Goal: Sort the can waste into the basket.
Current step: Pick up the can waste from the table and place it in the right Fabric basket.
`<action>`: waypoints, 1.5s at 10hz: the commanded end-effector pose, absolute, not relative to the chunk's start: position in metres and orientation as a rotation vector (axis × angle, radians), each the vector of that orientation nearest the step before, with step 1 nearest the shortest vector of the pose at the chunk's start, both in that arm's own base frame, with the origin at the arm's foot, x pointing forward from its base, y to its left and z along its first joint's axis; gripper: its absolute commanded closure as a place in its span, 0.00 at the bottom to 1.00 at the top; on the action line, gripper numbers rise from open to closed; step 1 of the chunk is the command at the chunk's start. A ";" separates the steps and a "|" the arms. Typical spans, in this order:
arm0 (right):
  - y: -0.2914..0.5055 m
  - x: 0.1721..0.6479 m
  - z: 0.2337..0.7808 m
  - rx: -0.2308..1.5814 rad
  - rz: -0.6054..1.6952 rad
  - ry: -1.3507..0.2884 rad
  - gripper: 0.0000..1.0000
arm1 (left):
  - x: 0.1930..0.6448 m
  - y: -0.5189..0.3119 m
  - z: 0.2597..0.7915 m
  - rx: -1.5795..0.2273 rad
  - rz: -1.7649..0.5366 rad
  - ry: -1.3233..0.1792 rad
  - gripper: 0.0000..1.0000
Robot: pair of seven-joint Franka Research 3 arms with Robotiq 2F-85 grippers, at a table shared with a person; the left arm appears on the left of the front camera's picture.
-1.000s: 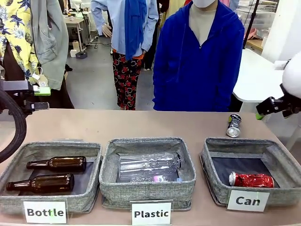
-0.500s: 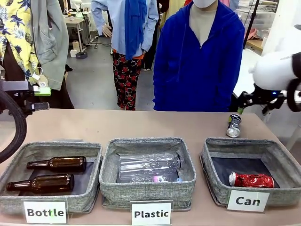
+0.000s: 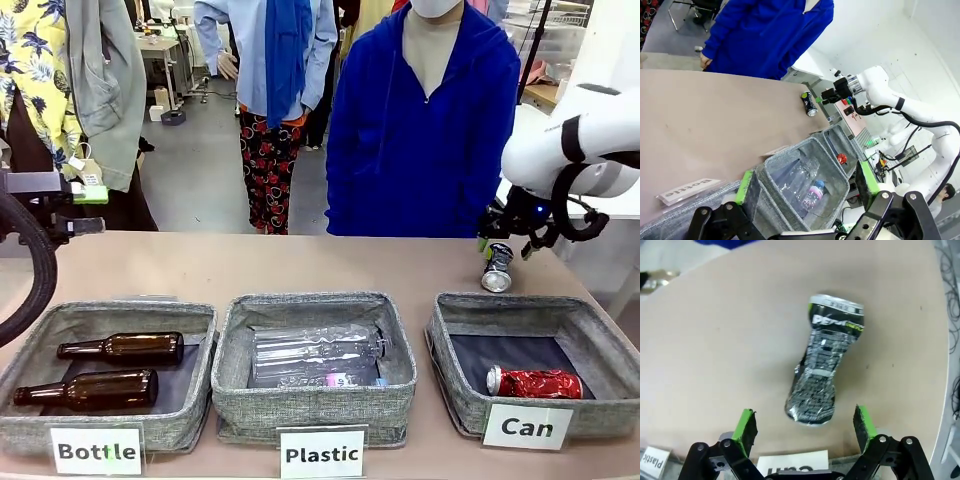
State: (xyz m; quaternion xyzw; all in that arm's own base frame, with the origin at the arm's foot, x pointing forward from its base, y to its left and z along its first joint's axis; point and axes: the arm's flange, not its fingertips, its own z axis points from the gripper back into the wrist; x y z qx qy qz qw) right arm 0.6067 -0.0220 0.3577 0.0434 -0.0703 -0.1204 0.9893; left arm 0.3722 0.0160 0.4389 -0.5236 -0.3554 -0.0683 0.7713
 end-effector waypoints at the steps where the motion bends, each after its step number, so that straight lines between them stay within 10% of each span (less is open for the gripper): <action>1: -0.025 0.617 0.342 0.070 -0.313 -0.158 0.00 | 0.372 0.015 0.440 -1.148 -0.142 -0.775 0.00; 10: -0.034 0.632 0.304 0.000 -0.408 -0.216 0.00 | 0.372 0.015 0.440 -1.148 -0.142 -0.775 0.00; 11: -0.034 0.631 0.304 -0.006 -0.401 -0.220 0.60 | 0.372 0.015 0.440 -1.148 -0.142 -0.775 0.00; 12: -0.033 0.631 0.304 -0.003 -0.392 -0.214 0.59 | 0.372 0.015 0.440 -1.148 -0.142 -0.775 0.00; 13: -0.033 0.631 0.304 0.004 -0.388 -0.213 1.00 | 0.372 0.015 0.440 -1.148 -0.142 -0.775 0.00; 14: -0.033 0.631 0.304 0.008 -0.386 -0.210 0.64 | 0.372 0.015 0.440 -1.148 -0.142 -0.775 0.00; 15: -0.033 0.630 0.303 0.006 -0.381 -0.207 1.00 | 0.372 0.015 0.440 -1.148 -0.142 -0.775 0.00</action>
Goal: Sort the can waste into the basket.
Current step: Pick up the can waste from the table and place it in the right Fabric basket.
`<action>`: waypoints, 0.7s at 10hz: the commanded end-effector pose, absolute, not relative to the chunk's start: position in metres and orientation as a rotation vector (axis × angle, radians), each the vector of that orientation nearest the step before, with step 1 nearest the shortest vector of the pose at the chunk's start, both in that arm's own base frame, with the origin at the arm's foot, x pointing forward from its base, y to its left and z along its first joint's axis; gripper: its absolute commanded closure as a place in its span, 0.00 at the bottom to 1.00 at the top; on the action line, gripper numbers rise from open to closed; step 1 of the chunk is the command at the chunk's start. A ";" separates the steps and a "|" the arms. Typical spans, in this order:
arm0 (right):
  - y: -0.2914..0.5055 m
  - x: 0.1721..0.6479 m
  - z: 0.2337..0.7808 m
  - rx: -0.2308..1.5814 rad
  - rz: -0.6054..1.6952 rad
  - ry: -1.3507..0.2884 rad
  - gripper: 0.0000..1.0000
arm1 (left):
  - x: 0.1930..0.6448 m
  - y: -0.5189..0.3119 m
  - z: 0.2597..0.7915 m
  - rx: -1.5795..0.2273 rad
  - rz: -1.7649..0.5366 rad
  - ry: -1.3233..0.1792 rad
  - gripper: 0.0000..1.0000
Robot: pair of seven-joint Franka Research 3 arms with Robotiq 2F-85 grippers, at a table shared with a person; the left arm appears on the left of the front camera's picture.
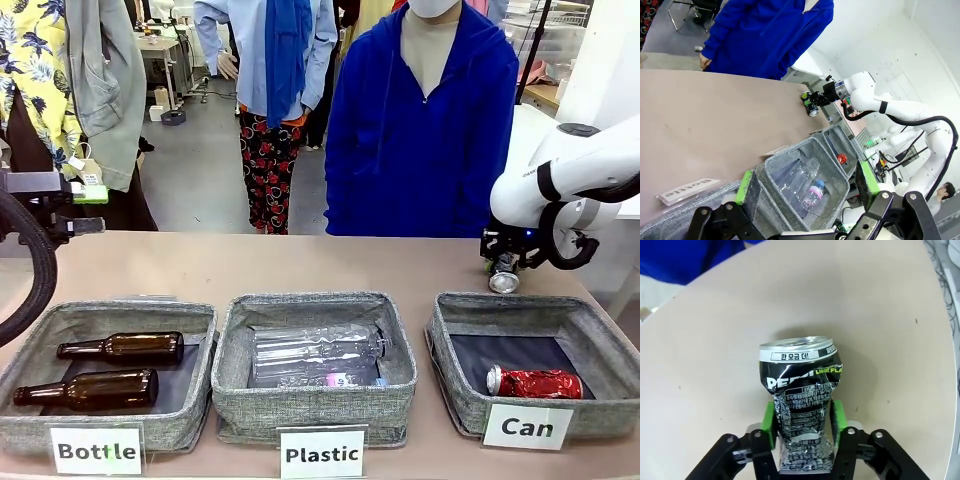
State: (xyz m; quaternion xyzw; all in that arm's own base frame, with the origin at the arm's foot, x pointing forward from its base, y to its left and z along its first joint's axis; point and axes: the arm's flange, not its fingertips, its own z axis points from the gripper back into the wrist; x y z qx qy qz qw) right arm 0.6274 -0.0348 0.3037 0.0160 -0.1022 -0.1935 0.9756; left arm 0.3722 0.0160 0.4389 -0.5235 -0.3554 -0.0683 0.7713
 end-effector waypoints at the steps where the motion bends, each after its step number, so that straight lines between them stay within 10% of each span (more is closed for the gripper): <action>1: -0.034 0.629 0.303 0.005 -0.379 -0.205 1.00 | 0.372 0.015 0.440 -1.148 -0.142 -0.775 0.00; 7: -0.032 0.603 0.337 -0.003 -0.325 -0.286 1.00 | 0.372 0.015 0.440 -1.148 -0.142 -0.775 0.00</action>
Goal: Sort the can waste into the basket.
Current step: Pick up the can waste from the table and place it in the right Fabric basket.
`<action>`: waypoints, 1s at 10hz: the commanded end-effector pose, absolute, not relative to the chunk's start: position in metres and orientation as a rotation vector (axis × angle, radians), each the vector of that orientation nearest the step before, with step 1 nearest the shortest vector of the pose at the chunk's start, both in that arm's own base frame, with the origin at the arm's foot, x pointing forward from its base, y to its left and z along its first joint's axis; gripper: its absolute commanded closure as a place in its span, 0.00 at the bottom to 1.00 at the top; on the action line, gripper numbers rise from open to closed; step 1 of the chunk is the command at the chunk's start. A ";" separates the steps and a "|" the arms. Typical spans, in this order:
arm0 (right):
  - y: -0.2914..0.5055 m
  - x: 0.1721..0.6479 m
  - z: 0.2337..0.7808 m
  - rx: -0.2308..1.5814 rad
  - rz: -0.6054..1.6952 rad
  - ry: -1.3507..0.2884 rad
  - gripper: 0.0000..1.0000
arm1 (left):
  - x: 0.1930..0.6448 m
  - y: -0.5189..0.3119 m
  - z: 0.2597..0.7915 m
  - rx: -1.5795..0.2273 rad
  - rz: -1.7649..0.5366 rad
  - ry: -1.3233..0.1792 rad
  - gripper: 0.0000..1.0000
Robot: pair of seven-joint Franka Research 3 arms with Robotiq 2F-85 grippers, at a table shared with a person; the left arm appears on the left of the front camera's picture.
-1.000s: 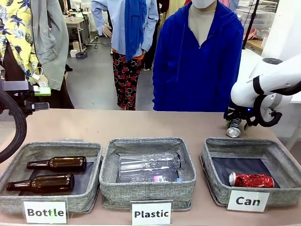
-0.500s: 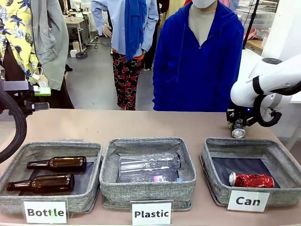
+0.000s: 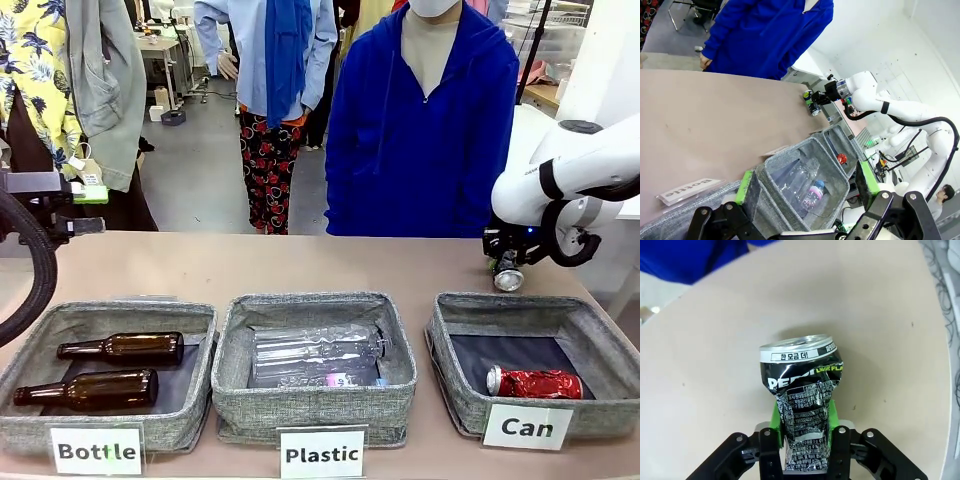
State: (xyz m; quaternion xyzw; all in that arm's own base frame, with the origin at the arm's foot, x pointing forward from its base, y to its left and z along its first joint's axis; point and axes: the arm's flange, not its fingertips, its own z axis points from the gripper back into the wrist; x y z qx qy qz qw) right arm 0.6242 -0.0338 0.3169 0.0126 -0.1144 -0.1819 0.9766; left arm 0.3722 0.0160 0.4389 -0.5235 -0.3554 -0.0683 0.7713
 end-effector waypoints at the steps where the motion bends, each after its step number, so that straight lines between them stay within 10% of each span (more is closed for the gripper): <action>1: -0.030 0.580 0.367 0.015 -0.269 -0.331 1.00 | 0.372 0.015 0.440 -1.148 -0.142 -0.775 0.00; 2: -0.026 0.553 0.402 0.024 -0.107 -0.269 1.00 | 0.372 0.015 0.440 -1.148 -0.142 -0.775 0.00; 3: -0.020 0.524 0.428 0.034 0.093 -0.273 0.75 | 0.372 0.015 0.440 -1.148 -0.142 -0.775 0.00; 10: -0.004 0.383 0.453 0.164 1.392 -0.104 0.75 | 0.372 0.015 0.440 -1.148 -0.142 -0.775 0.00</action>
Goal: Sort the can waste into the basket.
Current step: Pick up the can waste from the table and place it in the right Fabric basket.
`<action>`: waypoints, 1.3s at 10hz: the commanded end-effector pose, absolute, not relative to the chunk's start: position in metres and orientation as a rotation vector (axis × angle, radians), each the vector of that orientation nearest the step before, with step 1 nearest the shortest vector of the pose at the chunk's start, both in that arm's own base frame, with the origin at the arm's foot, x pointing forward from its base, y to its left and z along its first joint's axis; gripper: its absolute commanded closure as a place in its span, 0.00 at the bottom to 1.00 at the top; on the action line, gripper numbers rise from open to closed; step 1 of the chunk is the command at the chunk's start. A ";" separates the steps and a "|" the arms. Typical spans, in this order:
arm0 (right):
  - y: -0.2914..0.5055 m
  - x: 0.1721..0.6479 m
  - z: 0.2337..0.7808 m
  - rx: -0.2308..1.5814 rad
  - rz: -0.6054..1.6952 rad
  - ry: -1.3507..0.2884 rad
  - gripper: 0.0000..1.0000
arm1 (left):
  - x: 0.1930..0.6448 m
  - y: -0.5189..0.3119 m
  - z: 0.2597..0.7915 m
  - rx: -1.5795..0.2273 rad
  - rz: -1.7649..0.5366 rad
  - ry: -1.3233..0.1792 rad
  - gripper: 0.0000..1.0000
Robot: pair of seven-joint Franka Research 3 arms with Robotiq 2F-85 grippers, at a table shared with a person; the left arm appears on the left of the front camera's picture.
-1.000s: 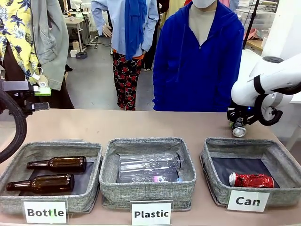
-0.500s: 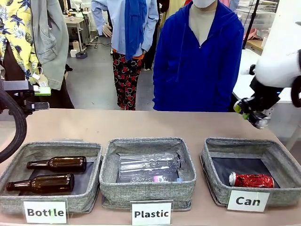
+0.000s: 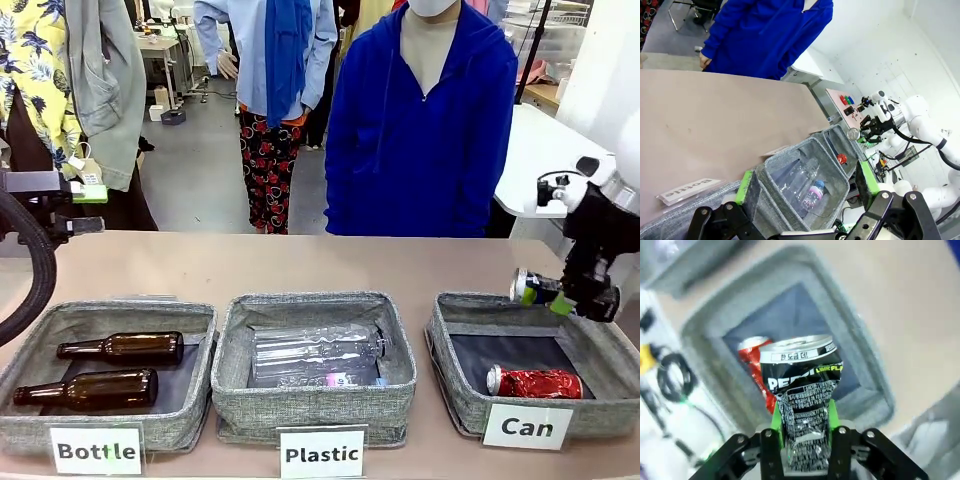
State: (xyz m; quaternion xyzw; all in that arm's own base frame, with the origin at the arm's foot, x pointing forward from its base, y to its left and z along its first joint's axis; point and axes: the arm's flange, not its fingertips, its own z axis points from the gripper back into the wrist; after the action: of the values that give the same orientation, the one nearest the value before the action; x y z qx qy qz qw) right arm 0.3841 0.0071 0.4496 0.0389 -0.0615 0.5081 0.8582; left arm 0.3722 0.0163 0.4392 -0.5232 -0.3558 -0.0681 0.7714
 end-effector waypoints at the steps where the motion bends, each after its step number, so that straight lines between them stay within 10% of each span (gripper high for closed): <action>1: -0.005 0.381 0.456 0.209 1.419 -0.118 0.75 | 0.372 0.015 0.440 -1.148 -0.142 -0.775 0.00; 5: -0.004 0.378 0.454 0.262 1.420 -0.151 0.75 | 0.372 0.015 0.440 -1.148 -0.142 -0.775 0.00; 6: -0.002 0.377 0.454 0.263 1.422 -0.161 0.52 | 0.372 0.015 0.440 -1.148 -0.142 -0.775 0.00; 7: -0.002 0.376 0.453 0.266 1.430 -0.171 0.03 | 0.372 0.015 0.440 -1.148 -0.142 -0.775 0.00; 13: 0.005 0.376 0.471 0.444 1.007 -0.239 0.00 | 0.372 0.015 0.440 -1.148 -0.142 -0.775 0.00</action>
State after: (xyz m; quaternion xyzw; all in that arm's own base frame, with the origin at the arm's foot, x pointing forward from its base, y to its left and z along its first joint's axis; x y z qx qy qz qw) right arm 0.3728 -0.0015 0.4591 0.1566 -0.0949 0.5758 0.7968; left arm 0.3722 0.0163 0.4392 -0.5233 -0.3558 -0.0681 0.7714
